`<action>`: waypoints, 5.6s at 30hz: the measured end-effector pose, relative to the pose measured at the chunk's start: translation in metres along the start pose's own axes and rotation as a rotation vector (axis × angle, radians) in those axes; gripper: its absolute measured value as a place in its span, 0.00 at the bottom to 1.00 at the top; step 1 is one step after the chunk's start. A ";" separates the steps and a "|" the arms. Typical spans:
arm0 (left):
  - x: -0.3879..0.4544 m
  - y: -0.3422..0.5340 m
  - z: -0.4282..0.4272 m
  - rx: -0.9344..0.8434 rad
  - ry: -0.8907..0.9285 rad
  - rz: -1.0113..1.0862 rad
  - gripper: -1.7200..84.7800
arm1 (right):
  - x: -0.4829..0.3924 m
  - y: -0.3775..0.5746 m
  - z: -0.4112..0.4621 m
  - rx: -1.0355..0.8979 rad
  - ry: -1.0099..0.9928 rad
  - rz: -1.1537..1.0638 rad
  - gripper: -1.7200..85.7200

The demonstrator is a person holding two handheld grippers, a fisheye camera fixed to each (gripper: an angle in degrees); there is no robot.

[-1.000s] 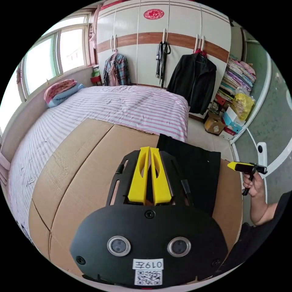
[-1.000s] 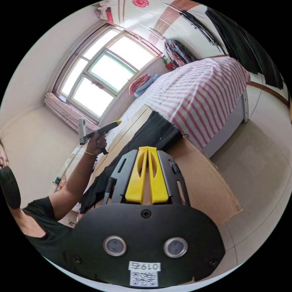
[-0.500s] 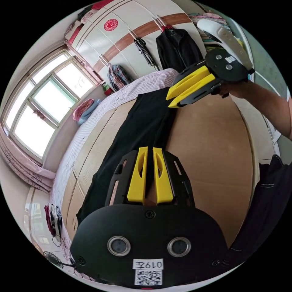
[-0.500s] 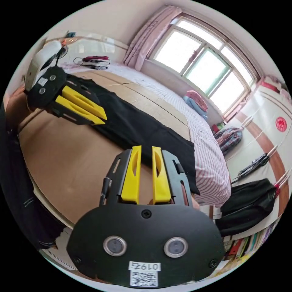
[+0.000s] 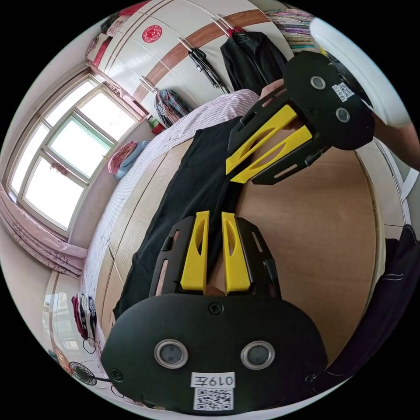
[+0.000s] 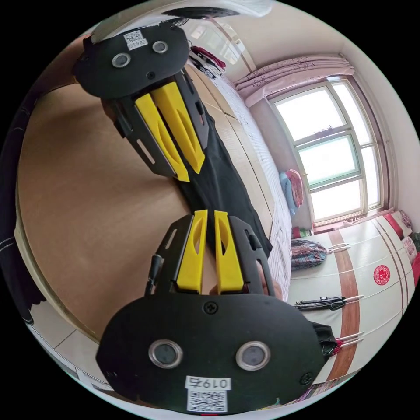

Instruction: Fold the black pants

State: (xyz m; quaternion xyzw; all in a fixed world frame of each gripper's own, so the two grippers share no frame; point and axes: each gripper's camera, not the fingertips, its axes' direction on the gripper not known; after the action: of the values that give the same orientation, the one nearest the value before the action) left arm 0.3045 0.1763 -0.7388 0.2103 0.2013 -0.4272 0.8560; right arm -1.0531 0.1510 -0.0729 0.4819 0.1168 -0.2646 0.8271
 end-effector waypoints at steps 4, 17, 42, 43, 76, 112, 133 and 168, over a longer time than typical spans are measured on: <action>0.005 0.004 -0.007 0.001 -0.007 -0.007 0.03 | -0.021 -0.004 0.024 -0.007 0.022 -0.026 0.07; 0.021 0.015 -0.025 0.010 0.002 0.020 0.04 | -0.038 0.005 0.084 -0.015 0.093 0.086 0.02; 0.014 0.017 -0.028 -0.048 -0.046 0.020 0.03 | 0.010 0.076 0.162 -0.082 0.109 0.155 0.01; 0.013 0.017 -0.029 -0.045 -0.043 0.017 0.03 | 0.011 0.077 0.167 -0.091 0.112 0.141 0.01; 0.007 0.013 -0.017 -0.075 0.016 0.151 0.03 | 0.068 0.130 0.214 -0.176 0.160 0.002 0.01; 0.013 0.011 -0.013 -0.064 0.000 0.141 0.03 | 0.086 0.195 0.228 -0.441 0.445 -0.025 0.04; 0.036 0.002 -0.010 -0.082 -0.092 0.180 0.03 | 0.100 0.208 0.241 -0.539 0.501 -0.012 0.01; 0.028 -0.010 -0.016 -0.066 -0.076 0.172 0.03 | 0.059 0.105 0.062 -0.090 0.073 0.070 0.01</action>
State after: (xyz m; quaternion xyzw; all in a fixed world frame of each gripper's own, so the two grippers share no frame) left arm 0.3093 0.1613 -0.7683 0.1824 0.1640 -0.3531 0.9029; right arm -0.9498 0.1204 0.0096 0.4575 0.1419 -0.2122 0.8518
